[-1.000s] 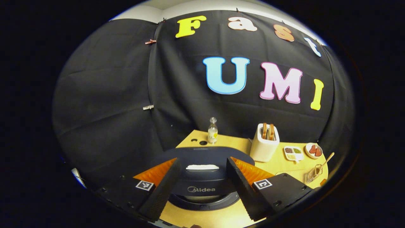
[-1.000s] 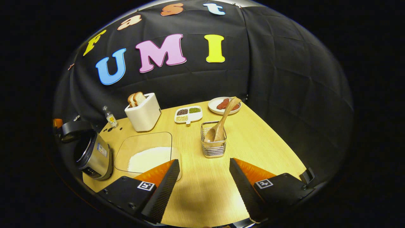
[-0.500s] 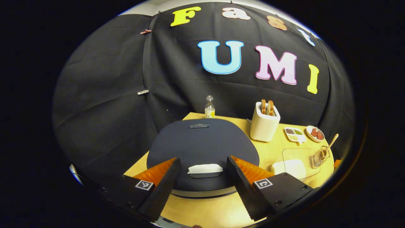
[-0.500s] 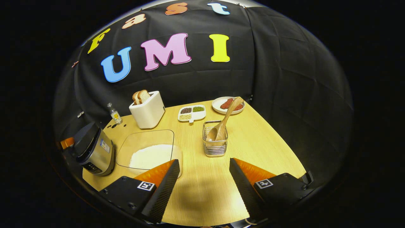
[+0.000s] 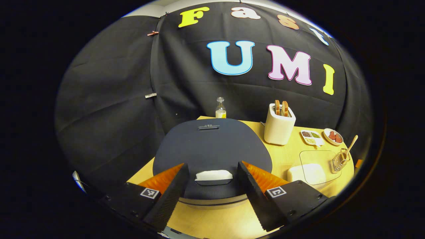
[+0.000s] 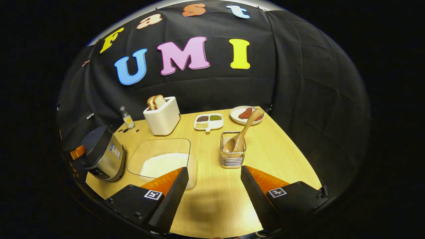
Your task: Close the left gripper, press the button to open the rice cooker; take a wooden spoon from the chopstick holder with the right hand, scoop a spoonful of rice and pour it into the rice cooker, then put the wooden spoon back into the chopstick holder.
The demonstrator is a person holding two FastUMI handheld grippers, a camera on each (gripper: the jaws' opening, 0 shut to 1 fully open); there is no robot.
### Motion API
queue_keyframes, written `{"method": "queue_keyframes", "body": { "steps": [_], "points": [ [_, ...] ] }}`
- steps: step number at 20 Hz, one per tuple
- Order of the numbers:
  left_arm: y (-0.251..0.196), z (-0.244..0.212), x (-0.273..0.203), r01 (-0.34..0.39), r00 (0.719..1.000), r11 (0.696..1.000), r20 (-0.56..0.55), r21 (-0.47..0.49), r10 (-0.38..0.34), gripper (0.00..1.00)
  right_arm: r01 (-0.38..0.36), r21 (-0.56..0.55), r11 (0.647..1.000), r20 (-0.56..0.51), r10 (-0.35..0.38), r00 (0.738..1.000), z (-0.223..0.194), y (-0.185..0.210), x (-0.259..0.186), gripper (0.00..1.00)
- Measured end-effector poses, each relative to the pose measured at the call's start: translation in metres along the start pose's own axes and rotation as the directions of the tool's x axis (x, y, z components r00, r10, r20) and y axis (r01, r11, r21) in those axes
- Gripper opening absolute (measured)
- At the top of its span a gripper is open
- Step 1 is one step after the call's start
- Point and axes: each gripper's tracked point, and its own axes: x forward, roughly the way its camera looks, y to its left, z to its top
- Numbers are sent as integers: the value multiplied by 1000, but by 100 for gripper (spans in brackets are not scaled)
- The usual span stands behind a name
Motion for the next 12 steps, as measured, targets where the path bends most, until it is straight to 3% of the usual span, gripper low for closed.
{"method": "queue_keyframes", "body": {
  "steps": [3, 6, 9, 12],
  "points": [
    [-6, 5, -6, 23, 1000, 1000, 11, 8, -23, 100, 3, 3, 1000, 53, -3, 999, 24, 0, -2, 99],
    [-15, 28, -26, 47, 995, 999, 84, 12, -48, 98, 22, -8, 1000, 162, -20, 987, 75, -2, -14, 99],
    [-26, 75, -58, 83, 972, 996, 217, 25, -86, 97, 85, -14, 996, 275, -78, 958, 121, -9, -38, 99],
    [-42, 109, -83, 146, 943, 989, 299, 31, -148, 97, 102, 5, 995, 353, -97, 931, 153, 4, -66, 99]
  ]
}}
